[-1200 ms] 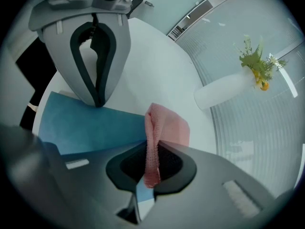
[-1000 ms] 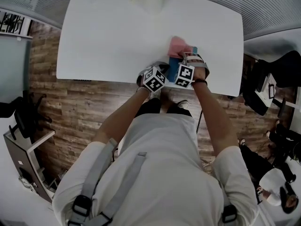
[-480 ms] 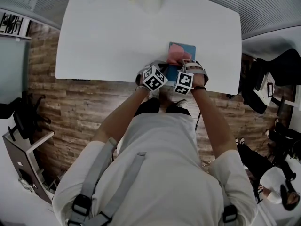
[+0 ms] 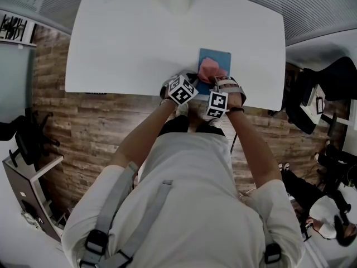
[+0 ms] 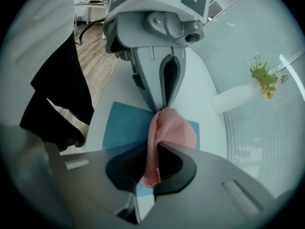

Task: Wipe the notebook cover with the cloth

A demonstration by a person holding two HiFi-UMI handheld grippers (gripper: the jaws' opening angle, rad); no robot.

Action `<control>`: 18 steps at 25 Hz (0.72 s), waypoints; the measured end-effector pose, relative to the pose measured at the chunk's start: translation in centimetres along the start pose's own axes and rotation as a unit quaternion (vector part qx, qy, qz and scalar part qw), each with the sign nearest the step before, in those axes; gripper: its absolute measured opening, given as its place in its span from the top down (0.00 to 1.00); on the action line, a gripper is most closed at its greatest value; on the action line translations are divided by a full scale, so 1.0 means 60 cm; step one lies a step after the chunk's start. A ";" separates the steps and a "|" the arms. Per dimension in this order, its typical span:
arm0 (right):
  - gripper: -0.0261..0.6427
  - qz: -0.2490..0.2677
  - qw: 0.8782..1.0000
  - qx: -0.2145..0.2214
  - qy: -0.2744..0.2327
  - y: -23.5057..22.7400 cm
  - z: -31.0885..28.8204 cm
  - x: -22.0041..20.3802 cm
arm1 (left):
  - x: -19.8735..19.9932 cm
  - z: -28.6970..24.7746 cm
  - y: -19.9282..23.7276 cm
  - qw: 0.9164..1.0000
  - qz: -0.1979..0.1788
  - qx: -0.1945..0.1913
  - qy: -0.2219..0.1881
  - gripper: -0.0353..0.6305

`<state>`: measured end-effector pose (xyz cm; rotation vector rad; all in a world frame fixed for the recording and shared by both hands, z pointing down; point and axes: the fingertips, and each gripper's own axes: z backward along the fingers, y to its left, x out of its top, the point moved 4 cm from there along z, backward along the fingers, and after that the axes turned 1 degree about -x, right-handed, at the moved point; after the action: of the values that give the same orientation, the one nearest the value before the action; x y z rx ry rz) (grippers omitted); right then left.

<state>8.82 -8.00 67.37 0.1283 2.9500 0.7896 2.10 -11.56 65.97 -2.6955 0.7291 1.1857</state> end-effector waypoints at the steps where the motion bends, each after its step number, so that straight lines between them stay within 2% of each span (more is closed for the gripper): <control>1: 0.93 0.002 1.000 0.000 0.000 0.004 0.003 0.002 | -0.001 0.000 0.000 1.000 0.000 0.000 0.000 0.95; 18: 0.93 0.023 1.000 0.015 -0.013 0.070 0.046 0.024 | -0.001 0.000 0.001 1.000 0.004 -0.006 0.001 0.94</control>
<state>7.89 -2.85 67.01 0.2084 2.9457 0.7429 2.01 -11.61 66.04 -2.7067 0.7369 1.1920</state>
